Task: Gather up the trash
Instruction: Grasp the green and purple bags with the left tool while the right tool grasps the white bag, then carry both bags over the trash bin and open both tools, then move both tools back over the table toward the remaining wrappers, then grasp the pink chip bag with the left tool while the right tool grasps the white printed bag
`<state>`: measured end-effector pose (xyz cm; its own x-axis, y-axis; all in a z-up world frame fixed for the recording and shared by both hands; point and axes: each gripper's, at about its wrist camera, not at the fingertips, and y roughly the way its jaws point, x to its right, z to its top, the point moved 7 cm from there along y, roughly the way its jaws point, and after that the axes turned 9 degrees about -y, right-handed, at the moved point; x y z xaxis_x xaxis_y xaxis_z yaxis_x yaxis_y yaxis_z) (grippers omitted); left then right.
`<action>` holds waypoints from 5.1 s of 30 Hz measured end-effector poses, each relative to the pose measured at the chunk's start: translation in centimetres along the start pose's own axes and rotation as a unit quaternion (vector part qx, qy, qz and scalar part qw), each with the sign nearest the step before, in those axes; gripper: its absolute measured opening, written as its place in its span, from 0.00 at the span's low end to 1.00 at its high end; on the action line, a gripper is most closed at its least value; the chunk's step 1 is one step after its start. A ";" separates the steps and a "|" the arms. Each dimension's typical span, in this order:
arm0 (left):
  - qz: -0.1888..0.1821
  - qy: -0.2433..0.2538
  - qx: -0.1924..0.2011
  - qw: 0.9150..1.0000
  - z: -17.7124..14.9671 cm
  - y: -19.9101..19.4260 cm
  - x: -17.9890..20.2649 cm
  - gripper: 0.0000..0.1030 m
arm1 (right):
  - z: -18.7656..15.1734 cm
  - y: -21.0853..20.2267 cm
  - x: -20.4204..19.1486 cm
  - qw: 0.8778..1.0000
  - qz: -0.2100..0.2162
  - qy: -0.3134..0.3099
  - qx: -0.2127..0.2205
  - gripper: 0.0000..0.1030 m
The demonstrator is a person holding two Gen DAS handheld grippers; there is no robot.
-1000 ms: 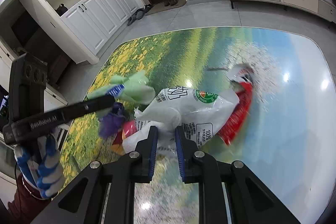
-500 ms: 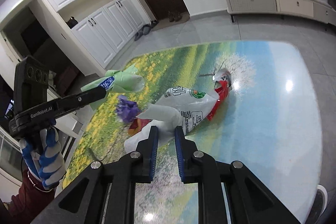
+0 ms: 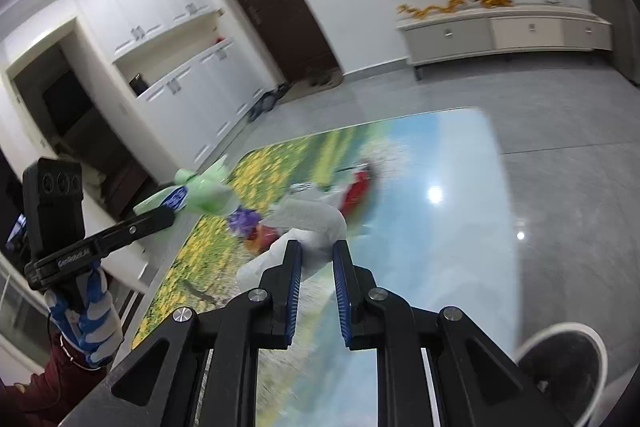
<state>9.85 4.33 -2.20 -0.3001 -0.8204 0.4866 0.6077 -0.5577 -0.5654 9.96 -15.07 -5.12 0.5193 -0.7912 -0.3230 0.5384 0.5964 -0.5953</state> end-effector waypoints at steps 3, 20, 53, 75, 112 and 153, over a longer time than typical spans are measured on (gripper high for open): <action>-0.015 0.017 -0.020 1.000 -1.3 1.5 2.5 0.08 | -1.1 -2.6 2.4 0.999 -0.027 0.022 0.011 0.15; -0.068 0.136 -0.190 0.970 -10.4 16.2 17.1 0.08 | -12.2 -11.5 16.6 0.970 -0.194 0.141 -0.032 0.15; -0.035 0.116 -0.266 0.956 -15.2 24.9 20.5 0.39 | -20.6 -11.4 24.7 0.942 -0.230 0.228 -0.088 0.19; 0.029 -0.021 -0.107 0.994 -8.0 11.2 3.0 0.39 | -6.2 -7.7 10.3 0.981 -0.170 0.088 -0.026 0.35; 0.169 -0.106 -0.056 0.978 -1.0 11.9 -18.1 0.46 | 0.0 20.4 -0.5 0.986 0.073 0.038 -0.145 0.50; 0.127 -0.106 0.010 0.986 -3.1 4.3 -10.4 0.23 | -0.7 7.6 -0.9 0.995 0.084 0.046 -0.039 0.03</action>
<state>13.30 10.08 -11.80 0.0223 -0.8872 0.4608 0.6592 -0.3335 -0.6740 13.16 -9.91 -9.90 0.5333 -0.6922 -0.4862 0.3937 0.7119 -0.5816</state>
